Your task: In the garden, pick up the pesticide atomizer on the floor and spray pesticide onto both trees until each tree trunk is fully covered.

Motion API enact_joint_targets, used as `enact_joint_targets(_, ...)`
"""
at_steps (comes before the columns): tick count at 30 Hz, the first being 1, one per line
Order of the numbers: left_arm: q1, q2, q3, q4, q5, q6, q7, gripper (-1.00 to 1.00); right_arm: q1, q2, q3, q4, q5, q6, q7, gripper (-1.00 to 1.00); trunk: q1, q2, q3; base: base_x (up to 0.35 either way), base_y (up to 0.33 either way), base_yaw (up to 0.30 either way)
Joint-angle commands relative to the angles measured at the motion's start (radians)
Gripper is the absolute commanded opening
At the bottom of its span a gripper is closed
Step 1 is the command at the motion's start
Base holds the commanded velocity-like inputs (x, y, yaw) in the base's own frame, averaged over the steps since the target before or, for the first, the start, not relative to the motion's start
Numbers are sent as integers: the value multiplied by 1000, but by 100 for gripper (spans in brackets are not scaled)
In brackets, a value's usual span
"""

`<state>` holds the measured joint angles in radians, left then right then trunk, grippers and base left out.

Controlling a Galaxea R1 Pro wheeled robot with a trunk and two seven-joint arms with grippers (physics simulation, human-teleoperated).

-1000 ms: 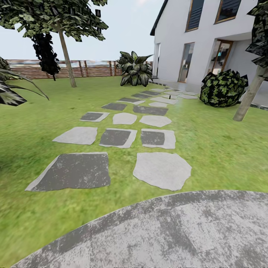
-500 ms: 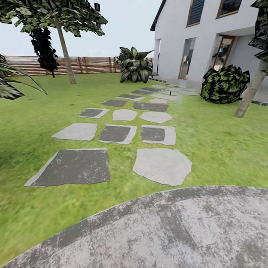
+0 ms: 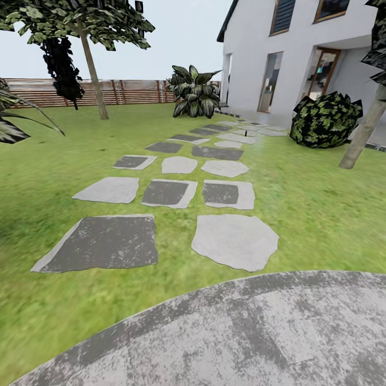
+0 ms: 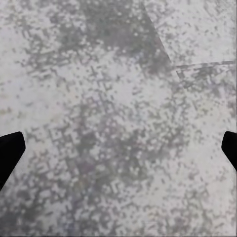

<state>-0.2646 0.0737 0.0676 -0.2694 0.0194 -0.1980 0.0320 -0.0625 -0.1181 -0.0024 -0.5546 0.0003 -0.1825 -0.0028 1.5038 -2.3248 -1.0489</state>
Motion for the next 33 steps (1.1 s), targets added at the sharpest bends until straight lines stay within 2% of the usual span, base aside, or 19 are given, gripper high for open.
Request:
enact_joint_targets(1,-1,0,2,1,2,-3,0,100,0,0,0,1,0,-3,0,100,0,0,-1,321,0,0)
enact_joint_targets(21,0,0,2,4,2,-3,0,100,0,0,4,5,4,-3,-1,100,0,0,-1,337,0,0)
enact_joint_targets(33,0,1,3,6,2,-3,0,100,0,0,4,46,3,-3,-2,100,0,0,-1,338,0,0)
